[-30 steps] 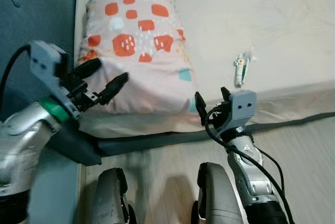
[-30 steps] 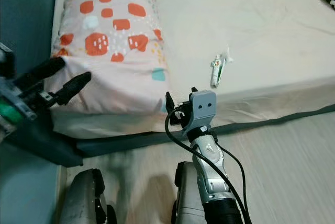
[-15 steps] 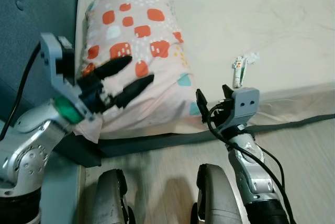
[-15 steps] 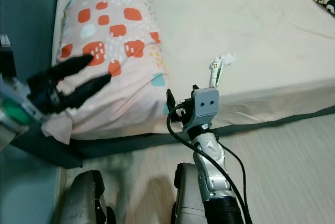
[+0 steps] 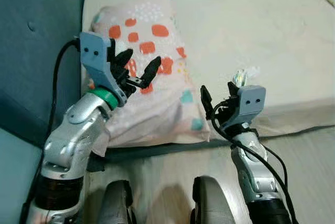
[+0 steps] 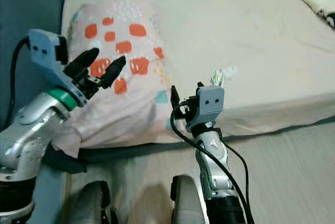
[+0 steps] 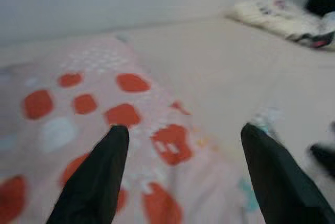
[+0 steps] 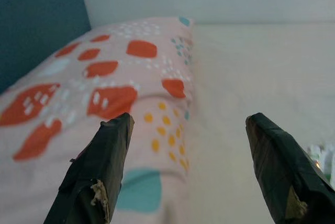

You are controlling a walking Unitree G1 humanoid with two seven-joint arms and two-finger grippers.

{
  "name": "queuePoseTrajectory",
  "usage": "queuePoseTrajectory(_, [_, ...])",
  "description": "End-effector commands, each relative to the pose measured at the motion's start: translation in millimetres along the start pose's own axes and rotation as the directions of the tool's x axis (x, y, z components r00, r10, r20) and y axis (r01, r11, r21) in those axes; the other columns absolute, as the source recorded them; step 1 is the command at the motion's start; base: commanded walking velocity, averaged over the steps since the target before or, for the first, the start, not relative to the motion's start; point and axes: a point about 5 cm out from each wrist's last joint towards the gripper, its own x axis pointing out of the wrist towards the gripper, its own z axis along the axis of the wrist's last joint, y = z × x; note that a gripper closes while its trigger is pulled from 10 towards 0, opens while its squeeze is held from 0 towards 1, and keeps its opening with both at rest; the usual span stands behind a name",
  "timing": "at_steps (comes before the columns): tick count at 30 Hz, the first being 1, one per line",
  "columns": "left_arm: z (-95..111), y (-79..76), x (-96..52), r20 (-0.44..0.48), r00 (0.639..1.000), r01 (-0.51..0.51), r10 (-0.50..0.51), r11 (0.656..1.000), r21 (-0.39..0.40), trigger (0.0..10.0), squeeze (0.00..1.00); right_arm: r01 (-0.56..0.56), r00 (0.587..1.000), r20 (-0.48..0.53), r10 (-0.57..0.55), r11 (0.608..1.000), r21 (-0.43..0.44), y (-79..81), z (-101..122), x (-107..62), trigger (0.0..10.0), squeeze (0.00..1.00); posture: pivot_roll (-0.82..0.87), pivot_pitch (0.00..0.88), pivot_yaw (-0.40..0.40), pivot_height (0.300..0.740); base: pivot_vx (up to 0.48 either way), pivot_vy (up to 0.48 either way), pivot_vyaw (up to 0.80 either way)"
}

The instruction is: Clean up the room

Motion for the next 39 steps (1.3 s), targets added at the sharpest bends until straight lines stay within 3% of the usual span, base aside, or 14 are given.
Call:
queuePoseTrajectory(1, [-21,-2.0,-1.2,-0.042,0.998,-0.032,0.036,0.995,0.093,10.0,0.0,0.005,0.999,-0.038,-0.005,1.0,0.001,-1.0,-11,-6.9,10.0,0.0,-0.01,0.116,0.028,0.675,0.0,0.0,0.0])
queuePoseTrajectory(2, [-21,-2.0,-1.2,-0.042,0.998,-0.032,0.036,0.995,0.093,10.0,0.0,0.005,0.999,-0.038,-0.005,1.0,0.001,-1.0,-11,-6.9,10.0,0.0,-0.01,0.116,0.028,0.675,0.0,0.0,0.0])
queuePoseTrajectory(5, [-45,-3.0,-5.1,-0.037,0.995,-0.082,0.091,0.976,0.204,10.0,0.0,0.007,0.998,-0.069,-0.008,1.0,-0.011,-1.9,-20,-12.0,10.0,0.0,-0.01,0.108,0.02,0.69,0.0,0.0,0.0])
queuePoseTrajectory(7, [-54,-5.9,-7.4,-0.053,0.995,-0.076,0.089,0.974,0.212,10.0,0.0,0.009,0.997,-0.08,-0.01,1.0,-0.014,-2.6,-23,-13.4,10.0,0.0,-0.01,0.107,0.018,0.695,0.0,0.0,0.0])
queuePoseTrajectory(15, [-82,-25.1,-17.0,-0.104,0.992,-0.055,0.072,0.985,0.162,10.0,0.0,0.007,0.992,-0.13,-0.011,1.0,-0.03,-5.6,-36,-19.7,10.0,0.0,-0.01,0.095,0.005,0.725,0.0,0.0,0.0])
queuePoseTrajectory(25, [-84,-36.6,-8.9,-0.069,0.997,-0.034,0.043,0.99,0.138,10.0,0.0,0.035,0.986,-0.16,-0.035,0.999,-0.005,-2.3,-47,-21.8,10.0,0.0,-0.02,0.081,0.009,0.74,0.0,0.0,0.0])
queuePoseTrajectory(30, [-89,-37.5,-8.3,-0.102,0.993,-0.058,0.064,0.997,0.06,10.0,0.0,0.042,0.985,-0.17,-0.039,0.999,0.015,-0.5,-51,-22.7,10.0,0.0,-0.02,0.077,0.012,0.74,0.0,0.0,0.0])
queuePoseTrajectory(32, [-92,-37.6,-8.2,-0.122,0.99,-0.055,0.065,0.995,0.084,10.0,0.0,0.053,0.984,-0.174,-0.047,0.998,0.031,-0.4,-53,-24.0,10.0,0.0,-0.02,0.076,0.013,0.74,0.0,0.0,0.0])
queuePoseTrajectory(37, [-100,-38.1,-7.7,-0.206,0.976,-0.076,0.069,0.997,-0.028,10.0,0.0,0.067,0.98,-0.193,-0.054,0.996,0.062,-1.6,-56,-26.4,10.0,0.0,-0.03,0.072,0.018,0.74,0.0,0.0,0.0])
queuePoseTrajectory(39, [-100,-36.2,-5.1,-0.207,0.976,-0.068,0.066,0.998,0.002,10.0,0.0,0.071,0.979,-0.196,-0.054,0.994,0.084,-1.0,-56,-26.1,10.0,0.0,-0.03,0.073,0.019,0.74,0.0,0.0,0.0])
